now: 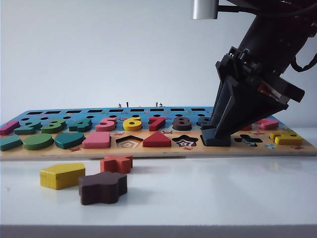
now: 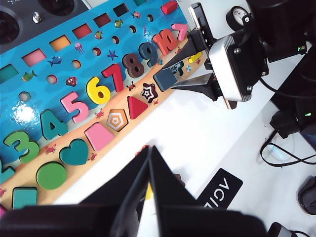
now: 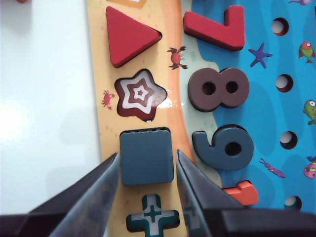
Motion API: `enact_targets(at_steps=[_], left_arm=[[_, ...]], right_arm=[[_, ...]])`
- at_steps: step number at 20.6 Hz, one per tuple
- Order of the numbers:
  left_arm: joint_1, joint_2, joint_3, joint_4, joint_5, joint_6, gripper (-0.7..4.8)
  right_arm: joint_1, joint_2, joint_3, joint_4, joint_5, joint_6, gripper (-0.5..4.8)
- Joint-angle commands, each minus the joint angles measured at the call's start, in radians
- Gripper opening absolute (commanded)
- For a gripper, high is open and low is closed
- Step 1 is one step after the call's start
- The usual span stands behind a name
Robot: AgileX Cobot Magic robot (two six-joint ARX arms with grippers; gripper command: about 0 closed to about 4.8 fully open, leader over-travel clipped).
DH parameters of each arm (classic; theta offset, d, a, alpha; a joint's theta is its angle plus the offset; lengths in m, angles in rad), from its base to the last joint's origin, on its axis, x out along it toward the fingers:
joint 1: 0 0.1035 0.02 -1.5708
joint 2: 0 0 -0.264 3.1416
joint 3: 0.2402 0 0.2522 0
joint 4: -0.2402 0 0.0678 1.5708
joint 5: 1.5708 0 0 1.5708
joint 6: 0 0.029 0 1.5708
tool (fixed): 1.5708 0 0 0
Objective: Insert the cube into the slot.
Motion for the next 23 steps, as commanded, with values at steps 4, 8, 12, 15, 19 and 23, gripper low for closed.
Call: enact_targets(at_steps=[4,8,12,15,19,23], left_arm=[[0.0,0.0,0.005,0.014,0.004,0.007,0.17],[0.0,0.0,0.005,0.014,0.004,0.007,0.17],[0.0,0.0,0.005,0.014,0.004,0.007,0.17],[0.0,0.0,0.005,0.014,0.004,0.007,0.17],[0.0,0.0,0.005,0.014,0.004,0.007,0.17],[0.0,0.0,0.005,0.014,0.004,0.007,0.17]], right_arm=[[0.002,-0.005,0.003,0.014,-0.002,0.016,2.13],[0.002,-0.005,0.003,0.016,-0.002,0.021,2.13],[0.002,-0.003,0.003,0.016,-0.002,0.033,2.13],[0.002,-0.003,0.003,0.034,-0.005,0.037,2.13],[0.006,-0.006,0.004,0.058,-0.01,0.067,2.13],[0.005,-0.025,0.004,0.063,-0.005,0.104,2.13]])
